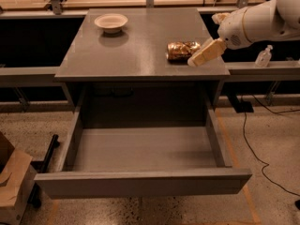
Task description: Place orange can into top drawer
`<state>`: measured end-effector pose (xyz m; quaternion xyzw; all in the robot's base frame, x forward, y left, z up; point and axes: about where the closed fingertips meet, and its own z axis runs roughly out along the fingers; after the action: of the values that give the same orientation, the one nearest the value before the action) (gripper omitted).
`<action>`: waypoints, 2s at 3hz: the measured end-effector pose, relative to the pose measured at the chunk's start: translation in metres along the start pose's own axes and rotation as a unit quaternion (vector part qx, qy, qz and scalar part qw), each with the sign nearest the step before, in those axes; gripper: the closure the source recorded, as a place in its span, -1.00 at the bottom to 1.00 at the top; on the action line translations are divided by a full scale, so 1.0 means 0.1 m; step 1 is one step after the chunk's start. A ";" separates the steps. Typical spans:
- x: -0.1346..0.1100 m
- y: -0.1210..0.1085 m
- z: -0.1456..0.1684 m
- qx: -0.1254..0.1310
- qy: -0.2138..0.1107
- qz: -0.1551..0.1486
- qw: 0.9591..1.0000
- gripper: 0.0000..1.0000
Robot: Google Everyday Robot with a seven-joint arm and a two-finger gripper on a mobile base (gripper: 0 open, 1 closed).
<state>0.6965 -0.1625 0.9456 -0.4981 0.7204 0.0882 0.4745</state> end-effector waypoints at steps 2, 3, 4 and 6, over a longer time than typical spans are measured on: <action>0.36 -0.45 0.79 0.005 -0.072 0.056 0.996 -1.00; 0.49 -0.50 1.03 -0.006 -0.089 0.071 0.993 -1.00; 0.58 -0.49 1.20 -0.020 -0.103 0.087 0.991 -0.65; 0.53 -0.33 1.08 -0.020 -0.119 0.077 0.990 0.30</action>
Offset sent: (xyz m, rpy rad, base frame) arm 0.1135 -0.0051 -0.0746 0.2454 -0.0124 -0.0331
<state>0.7841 -0.1471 0.8586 -0.4367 0.6927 0.1976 0.5388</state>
